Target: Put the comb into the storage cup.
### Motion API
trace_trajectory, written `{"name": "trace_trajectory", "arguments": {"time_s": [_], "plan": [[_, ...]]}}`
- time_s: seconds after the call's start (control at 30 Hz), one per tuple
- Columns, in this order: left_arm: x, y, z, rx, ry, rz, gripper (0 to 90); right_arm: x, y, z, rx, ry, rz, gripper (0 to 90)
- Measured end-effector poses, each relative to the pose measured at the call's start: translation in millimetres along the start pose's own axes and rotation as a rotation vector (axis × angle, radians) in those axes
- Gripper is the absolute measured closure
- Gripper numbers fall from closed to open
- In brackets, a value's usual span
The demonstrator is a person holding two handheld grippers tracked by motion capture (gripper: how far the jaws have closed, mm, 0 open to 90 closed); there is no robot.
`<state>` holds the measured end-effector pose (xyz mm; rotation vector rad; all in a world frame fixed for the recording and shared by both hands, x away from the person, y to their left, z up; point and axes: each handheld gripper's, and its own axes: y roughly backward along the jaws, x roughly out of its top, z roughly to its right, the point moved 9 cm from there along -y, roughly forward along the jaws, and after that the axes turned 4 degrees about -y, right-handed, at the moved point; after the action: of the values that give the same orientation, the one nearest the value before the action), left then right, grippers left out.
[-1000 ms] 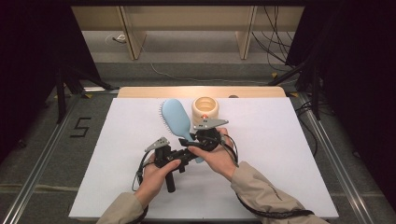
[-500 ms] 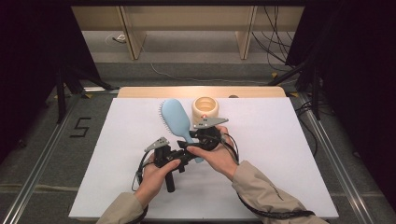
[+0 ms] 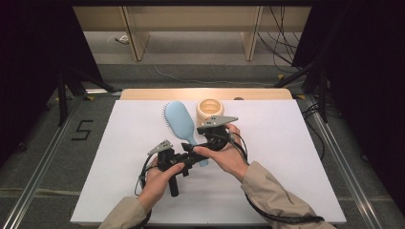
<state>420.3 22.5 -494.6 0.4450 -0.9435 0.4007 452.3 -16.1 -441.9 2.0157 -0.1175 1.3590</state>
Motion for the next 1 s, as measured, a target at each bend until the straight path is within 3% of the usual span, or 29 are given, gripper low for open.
{"name": "trace_trajectory", "arguments": {"time_s": [0.53, 1.0], "plan": [[-0.9, -0.3, -0.5, 0.002, -0.003, -0.004, 65.6, 6.3, 6.3, 0.5, -0.004, 0.029, 0.006, 0.8], [-1.4, -0.6, -0.6, 0.001, -0.005, -0.006, 65.7, 12.5, 11.1, 0.7, -0.006, 0.029, 0.027, 0.3]]}}
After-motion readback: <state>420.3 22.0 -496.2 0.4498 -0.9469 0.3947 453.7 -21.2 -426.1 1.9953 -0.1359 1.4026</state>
